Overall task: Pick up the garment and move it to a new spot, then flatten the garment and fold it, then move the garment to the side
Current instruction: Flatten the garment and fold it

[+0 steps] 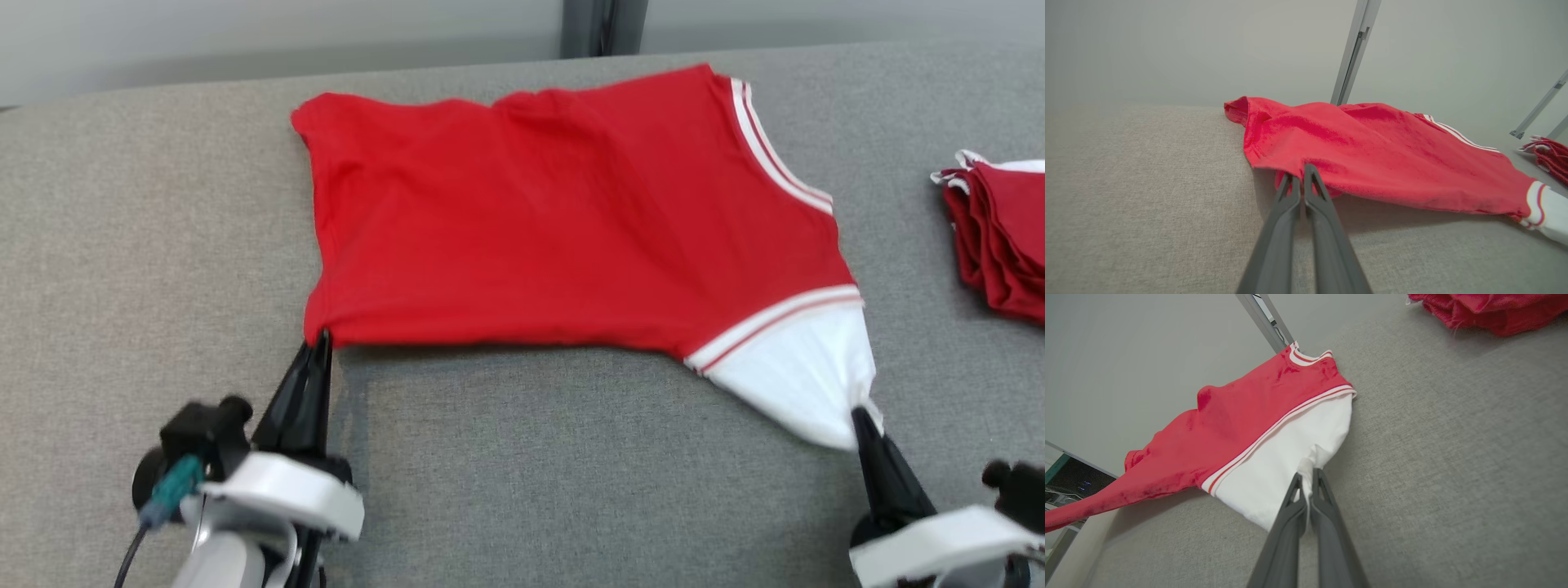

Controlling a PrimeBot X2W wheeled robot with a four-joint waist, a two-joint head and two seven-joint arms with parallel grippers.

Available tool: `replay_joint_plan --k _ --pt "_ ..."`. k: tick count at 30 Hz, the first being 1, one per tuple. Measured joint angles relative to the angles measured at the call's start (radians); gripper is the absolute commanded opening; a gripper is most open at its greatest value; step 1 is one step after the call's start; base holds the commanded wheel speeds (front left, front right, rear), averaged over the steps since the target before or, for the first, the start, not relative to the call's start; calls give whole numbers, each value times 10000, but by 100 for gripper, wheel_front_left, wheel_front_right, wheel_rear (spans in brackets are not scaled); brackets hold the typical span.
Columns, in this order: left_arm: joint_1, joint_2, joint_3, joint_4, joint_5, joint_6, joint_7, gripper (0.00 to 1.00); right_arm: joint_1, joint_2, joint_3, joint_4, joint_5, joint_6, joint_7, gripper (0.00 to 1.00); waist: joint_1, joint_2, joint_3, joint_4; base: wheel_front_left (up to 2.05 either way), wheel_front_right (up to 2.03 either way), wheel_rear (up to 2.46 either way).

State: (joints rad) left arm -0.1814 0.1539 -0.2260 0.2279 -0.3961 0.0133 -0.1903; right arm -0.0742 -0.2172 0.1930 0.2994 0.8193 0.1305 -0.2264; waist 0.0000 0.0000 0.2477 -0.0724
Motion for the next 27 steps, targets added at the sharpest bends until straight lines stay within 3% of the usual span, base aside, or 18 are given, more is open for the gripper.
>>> replay_joint_plan --k 8,13,18,27 --pt "3261 286 176 -3712 15 1394 1459 0 2873 878 -1465 -2389 -1114 0 2002 0 0 0 -769 85 0 0 0" --pt "4368 493 286 -4959 82 1866 2042 0 3899 1298 -2197 -3737 -1630 0 3156 0 0 0 -1089 76 0 0 0" --pt "4819 596 280 -5611 115 2121 2504 0 4237 1576 -2775 -4625 -2017 0 3939 0 -1 0 -1209 50 0 0 0" --pt "4767 531 105 -5446 73 2125 2731 0 4005 1668 -2813 -4470 -2119 0 4013 0 0 0 -1182 3 0 0 0"
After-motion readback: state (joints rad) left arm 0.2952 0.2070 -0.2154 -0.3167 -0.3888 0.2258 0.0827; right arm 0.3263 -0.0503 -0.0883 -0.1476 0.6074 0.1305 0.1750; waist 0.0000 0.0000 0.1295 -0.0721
